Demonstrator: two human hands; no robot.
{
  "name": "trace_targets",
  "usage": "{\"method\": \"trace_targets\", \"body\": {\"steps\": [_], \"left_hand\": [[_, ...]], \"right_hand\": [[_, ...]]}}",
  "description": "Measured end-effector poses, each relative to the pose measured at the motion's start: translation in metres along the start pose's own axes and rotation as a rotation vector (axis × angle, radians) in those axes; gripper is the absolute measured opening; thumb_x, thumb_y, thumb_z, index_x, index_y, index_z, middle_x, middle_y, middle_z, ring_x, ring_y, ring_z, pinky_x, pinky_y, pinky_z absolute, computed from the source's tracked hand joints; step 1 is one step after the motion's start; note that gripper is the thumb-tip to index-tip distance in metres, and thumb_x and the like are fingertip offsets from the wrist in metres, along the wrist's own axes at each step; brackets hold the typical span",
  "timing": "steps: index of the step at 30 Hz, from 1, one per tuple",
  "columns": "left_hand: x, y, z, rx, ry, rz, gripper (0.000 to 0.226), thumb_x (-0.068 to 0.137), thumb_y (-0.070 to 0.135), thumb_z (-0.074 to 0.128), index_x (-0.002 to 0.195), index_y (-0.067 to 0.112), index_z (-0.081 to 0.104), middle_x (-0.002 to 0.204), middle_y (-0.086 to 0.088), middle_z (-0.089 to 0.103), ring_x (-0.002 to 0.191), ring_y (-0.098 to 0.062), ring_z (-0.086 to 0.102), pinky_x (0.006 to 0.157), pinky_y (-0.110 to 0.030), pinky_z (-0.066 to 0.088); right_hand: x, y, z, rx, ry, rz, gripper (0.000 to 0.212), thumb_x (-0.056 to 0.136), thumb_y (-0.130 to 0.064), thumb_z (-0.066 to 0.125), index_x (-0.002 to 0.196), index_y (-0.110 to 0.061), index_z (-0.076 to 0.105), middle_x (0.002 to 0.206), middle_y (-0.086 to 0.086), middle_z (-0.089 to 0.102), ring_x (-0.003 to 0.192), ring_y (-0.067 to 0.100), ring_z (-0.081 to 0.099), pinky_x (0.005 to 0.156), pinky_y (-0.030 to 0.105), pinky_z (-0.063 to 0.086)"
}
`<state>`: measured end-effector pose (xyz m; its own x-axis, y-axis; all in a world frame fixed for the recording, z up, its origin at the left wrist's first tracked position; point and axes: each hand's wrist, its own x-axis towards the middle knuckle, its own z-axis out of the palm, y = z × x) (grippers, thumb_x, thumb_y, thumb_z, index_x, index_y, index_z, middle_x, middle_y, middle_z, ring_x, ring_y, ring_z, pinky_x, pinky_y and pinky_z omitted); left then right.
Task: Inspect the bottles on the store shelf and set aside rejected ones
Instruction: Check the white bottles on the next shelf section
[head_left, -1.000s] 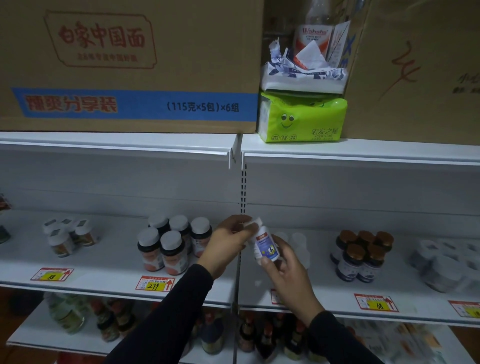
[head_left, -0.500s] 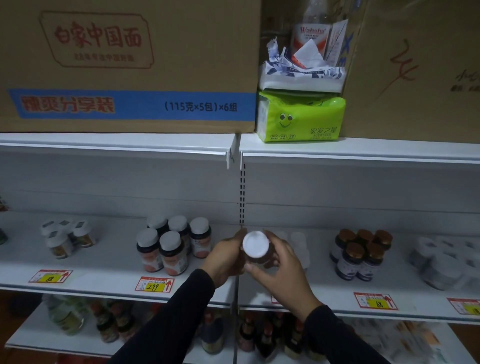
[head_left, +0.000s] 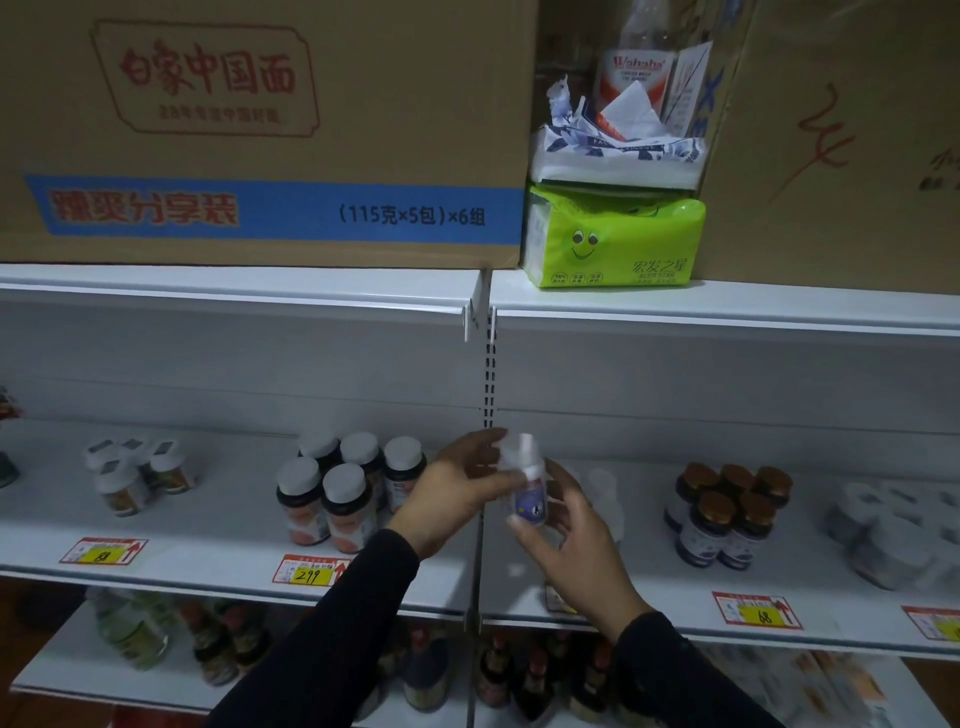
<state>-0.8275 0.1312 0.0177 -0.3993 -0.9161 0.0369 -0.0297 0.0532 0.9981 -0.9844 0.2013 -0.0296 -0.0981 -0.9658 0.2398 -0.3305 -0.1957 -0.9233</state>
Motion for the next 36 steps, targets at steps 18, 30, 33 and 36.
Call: {"method": "trace_targets", "body": {"steps": [18,30,33,36], "left_hand": [[-0.016,0.009,0.006,0.370,-0.056,0.220,0.040,0.075,0.030,0.082,0.110,0.037,0.064,0.115,0.019,0.064,0.107,0.000,0.059,0.094,-0.031,0.050],[0.004,-0.028,0.014,0.526,0.158,0.082,0.020,0.083,0.029,0.073,0.099,0.030,0.061,0.101,0.011,0.068,0.092,-0.007,0.063,0.078,-0.026,0.052],[0.010,-0.047,0.018,0.559,0.166,0.023,0.021,0.083,0.026,0.072,0.100,0.026,0.060,0.105,0.003,0.066,0.090,-0.011,0.061,0.076,-0.026,0.051],[0.016,-0.064,0.025,0.617,0.154,0.002,0.024,0.084,0.025,0.072,0.105,0.021,0.061,0.103,0.001,0.059,0.083,-0.010,0.056,0.064,-0.013,0.041]], "right_hand": [[0.012,0.009,-0.005,-0.161,0.103,-0.052,0.055,0.079,-0.018,0.078,0.127,-0.033,0.055,0.122,-0.013,0.054,0.107,-0.009,0.050,0.083,0.003,0.041],[-0.002,0.033,-0.026,-0.502,0.128,-0.064,0.052,0.087,-0.041,0.069,0.132,-0.023,0.054,0.124,-0.007,0.048,0.110,-0.003,0.041,0.085,-0.006,0.027],[-0.012,0.042,-0.039,-0.600,0.139,-0.067,0.050,0.087,-0.039,0.069,0.132,-0.022,0.054,0.129,-0.002,0.052,0.118,0.009,0.046,0.092,0.008,0.028],[-0.020,0.054,-0.053,-0.656,0.167,-0.042,0.051,0.088,-0.040,0.068,0.133,-0.020,0.053,0.132,0.002,0.052,0.123,0.017,0.047,0.095,0.018,0.032]]}}
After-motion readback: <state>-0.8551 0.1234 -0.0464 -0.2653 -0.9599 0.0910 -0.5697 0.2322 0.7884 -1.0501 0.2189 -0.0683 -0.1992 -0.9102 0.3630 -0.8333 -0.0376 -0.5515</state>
